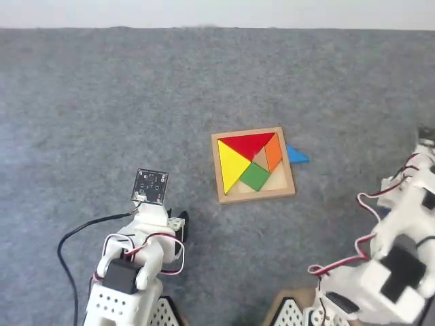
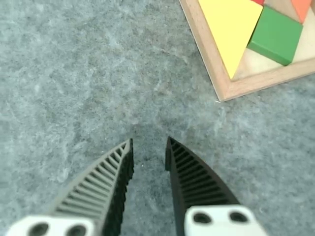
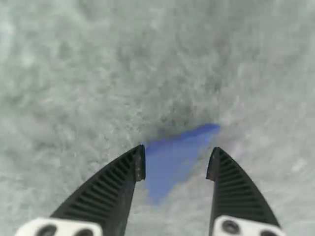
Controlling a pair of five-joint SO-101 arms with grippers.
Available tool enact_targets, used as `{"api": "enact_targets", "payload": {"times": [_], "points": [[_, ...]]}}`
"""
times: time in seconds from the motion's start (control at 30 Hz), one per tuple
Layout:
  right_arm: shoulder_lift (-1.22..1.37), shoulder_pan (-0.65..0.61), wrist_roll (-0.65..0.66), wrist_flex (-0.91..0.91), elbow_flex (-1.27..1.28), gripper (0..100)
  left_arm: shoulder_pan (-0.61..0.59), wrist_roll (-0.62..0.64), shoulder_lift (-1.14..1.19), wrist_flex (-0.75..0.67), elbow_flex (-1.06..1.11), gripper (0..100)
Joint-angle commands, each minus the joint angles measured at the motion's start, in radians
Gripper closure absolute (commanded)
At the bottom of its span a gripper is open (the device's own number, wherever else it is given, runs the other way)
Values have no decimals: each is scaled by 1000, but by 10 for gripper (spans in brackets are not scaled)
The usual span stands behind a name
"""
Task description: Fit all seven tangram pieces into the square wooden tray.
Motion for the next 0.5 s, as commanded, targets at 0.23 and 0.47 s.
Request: {"api": "enact_targets", "payload": {"times": [0.23,0.47], "points": [[137,-225,770,573,-459,783,2,6,-17,2,-12,895],[315,-191,859,638,-658,783,2,6,-17,2,-12,895]]}}
